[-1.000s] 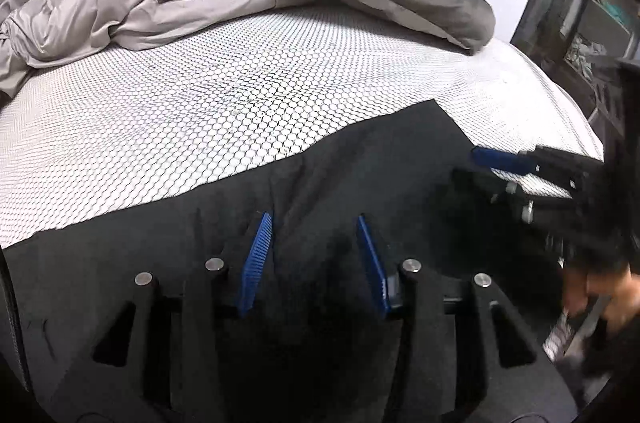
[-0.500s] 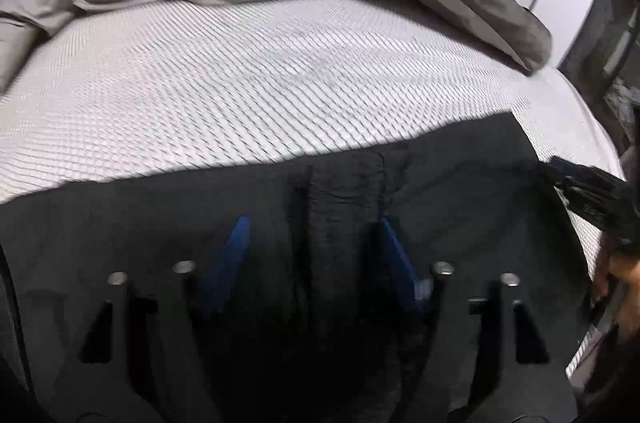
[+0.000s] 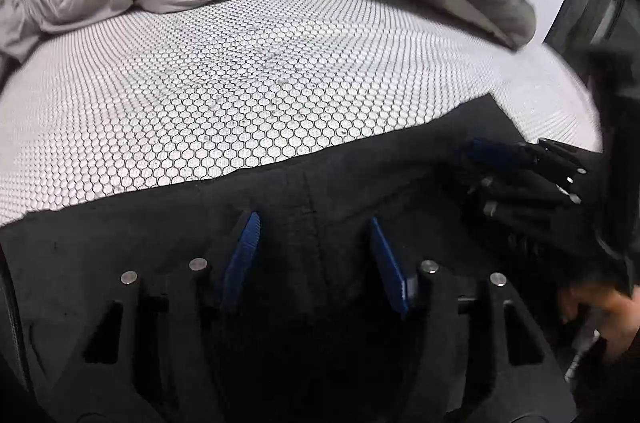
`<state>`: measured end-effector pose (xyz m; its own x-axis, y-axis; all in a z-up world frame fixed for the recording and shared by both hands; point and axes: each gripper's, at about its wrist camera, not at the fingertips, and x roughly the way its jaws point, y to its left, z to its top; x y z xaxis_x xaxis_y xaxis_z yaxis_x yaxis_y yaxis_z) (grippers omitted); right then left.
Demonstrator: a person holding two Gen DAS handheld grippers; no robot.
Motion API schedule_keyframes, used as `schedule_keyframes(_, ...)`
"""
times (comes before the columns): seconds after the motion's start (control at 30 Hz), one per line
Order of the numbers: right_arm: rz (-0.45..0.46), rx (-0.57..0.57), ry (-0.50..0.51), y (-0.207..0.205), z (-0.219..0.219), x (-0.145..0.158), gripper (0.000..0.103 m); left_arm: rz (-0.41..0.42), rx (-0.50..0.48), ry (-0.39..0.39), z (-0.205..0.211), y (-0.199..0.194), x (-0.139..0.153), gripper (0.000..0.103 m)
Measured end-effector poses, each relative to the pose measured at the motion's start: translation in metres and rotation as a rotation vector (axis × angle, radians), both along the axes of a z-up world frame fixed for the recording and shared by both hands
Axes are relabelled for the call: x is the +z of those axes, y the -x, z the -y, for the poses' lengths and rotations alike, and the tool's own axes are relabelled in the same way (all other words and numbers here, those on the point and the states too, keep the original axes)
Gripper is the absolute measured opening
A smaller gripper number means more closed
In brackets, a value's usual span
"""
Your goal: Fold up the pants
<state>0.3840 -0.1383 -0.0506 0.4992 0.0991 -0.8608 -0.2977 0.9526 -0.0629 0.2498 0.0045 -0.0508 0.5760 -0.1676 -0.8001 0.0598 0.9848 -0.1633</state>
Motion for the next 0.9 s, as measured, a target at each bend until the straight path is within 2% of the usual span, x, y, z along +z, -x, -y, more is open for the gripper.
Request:
schedule_keyframes(0.07, 0.025, -0.1, 0.069, -0.003, 0.02, 0.002, 0.045, -0.016, 0.021, -0.009, -0.008, 0.001, 0.0, 0.062)
schedule_keyframes(0.1, 0.031, -0.142, 0.086, -0.005, 0.032, 0.002, 0.045, -0.029, 0.03, 0.013, -0.012, 0.002, -0.003, 0.063)
schedule_keyframes(0.17, 0.047, -0.183, 0.079, -0.003, 0.048, 0.007, 0.045, -0.045, 0.055, 0.052, -0.022, 0.008, 0.001, 0.061)
schedule_keyframes(0.2, 0.057, -0.184, 0.069, 0.001, 0.051, 0.011, 0.045, -0.041, 0.061, 0.053, -0.025, 0.01, 0.004, 0.056)
schedule_keyframes(0.23, 0.068, -0.167, 0.051, 0.008, 0.051, 0.019, 0.045, -0.023, 0.064, 0.047, -0.025, 0.016, 0.012, 0.052)
schedule_keyframes(0.3, 0.072, -0.106, 0.001, 0.024, 0.046, 0.034, 0.045, 0.033, 0.05, 0.038, -0.021, 0.036, 0.03, 0.052)
schedule_keyframes(0.37, 0.056, -0.019, -0.06, 0.042, 0.031, 0.044, 0.046, 0.059, -0.025, 0.058, -0.009, 0.055, 0.039, 0.053)
schedule_keyframes(0.43, 0.012, 0.067, -0.111, 0.062, 0.019, 0.04, 0.048, 0.013, -0.134, 0.071, 0.007, 0.069, 0.026, 0.055)
schedule_keyframes(0.5, -0.062, 0.143, -0.154, 0.067, 0.007, 0.021, 0.049, -0.029, -0.168, 0.016, 0.015, 0.073, 0.01, 0.056)
schedule_keyframes(0.53, -0.074, 0.153, -0.098, 0.07, 0.005, 0.009, 0.048, -0.016, -0.189, -0.007, 0.017, 0.076, 0.006, 0.056)
schedule_keyframes(0.6, -0.023, 0.148, 0.015, 0.078, 0.01, 0.006, 0.049, -0.009, -0.2, -0.037, 0.015, 0.083, 0.007, 0.056)
schedule_keyframes(0.63, -0.003, 0.114, 0.07, 0.079, 0.022, 0.009, 0.05, -0.014, -0.174, -0.062, 0.011, 0.086, 0.009, 0.056)
schedule_keyframes(0.7, 0.018, 0.05, 0.122, 0.086, 0.041, 0.014, 0.051, -0.034, -0.101, -0.065, -0.001, 0.093, 0.013, 0.056)
schedule_keyframes(0.8, 0.025, -0.007, 0.052, 0.098, 0.069, 0.027, 0.051, 0.028, -0.075, -0.036, -0.003, 0.108, 0.027, 0.056)
schedule_keyframes(0.83, 0.033, 0.007, 0.001, 0.109, 0.071, 0.036, 0.051, 0.055, -0.088, -0.027, 0.003, 0.114, 0.032, 0.056)
schedule_keyframes(0.9, 0.027, 0.111, -0.12, 0.131, 0.06, 0.047, 0.052, 0.06, -0.142, -0.012, 0.019, 0.122, 0.031, 0.056)
